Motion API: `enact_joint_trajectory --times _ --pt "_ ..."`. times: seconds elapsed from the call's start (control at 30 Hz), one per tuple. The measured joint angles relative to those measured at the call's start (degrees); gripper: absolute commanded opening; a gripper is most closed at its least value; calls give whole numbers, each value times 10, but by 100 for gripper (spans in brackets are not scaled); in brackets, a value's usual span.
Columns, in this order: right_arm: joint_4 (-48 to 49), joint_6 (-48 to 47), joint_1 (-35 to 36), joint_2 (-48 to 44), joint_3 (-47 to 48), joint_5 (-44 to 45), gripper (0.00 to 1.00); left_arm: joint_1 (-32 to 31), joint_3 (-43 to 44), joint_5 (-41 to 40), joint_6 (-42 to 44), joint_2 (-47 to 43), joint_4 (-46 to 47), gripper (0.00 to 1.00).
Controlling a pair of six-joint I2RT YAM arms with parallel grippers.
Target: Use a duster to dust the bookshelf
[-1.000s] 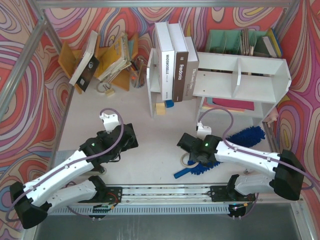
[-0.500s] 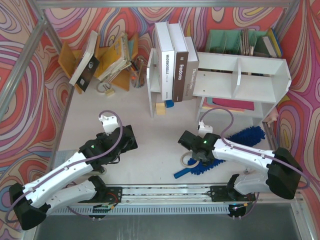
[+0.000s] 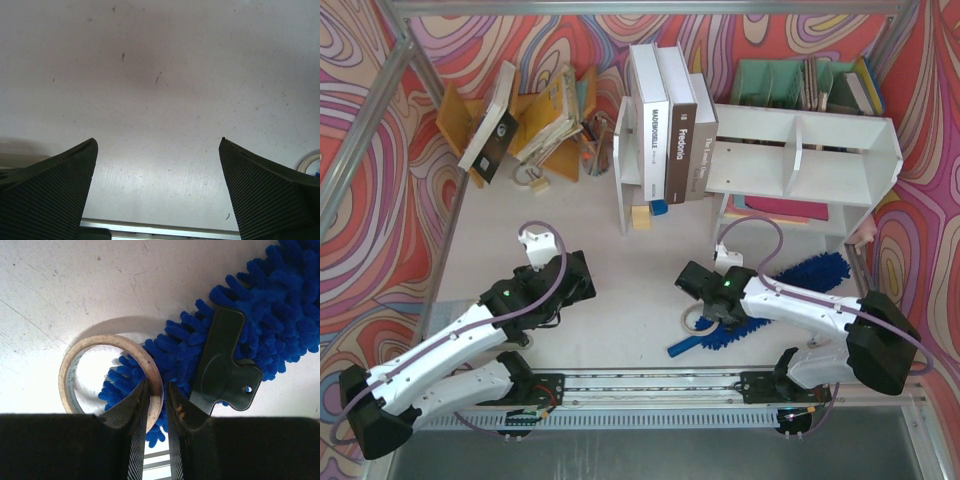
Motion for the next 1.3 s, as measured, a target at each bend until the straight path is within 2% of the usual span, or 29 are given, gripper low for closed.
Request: enact_joint_trajectory --times 0.5,0.67,0.8,1.07,1.3 --pt "17 -10 0 19 -8 -13 27 0 -4 -1 0 4 2 98" --pt "19 -10 0 23 -8 -14 18 0 -4 -1 0 7 2 98" --pt "17 -10 0 21 -8 -11 17 0 -4 -3 0 7 2 98" --pt "-34 -3 0 -24 21 23 20 0 -4 -10 0 14 2 98" --pt "-92 23 -15 -69 24 67 18 0 -4 -14 0 14 2 98"
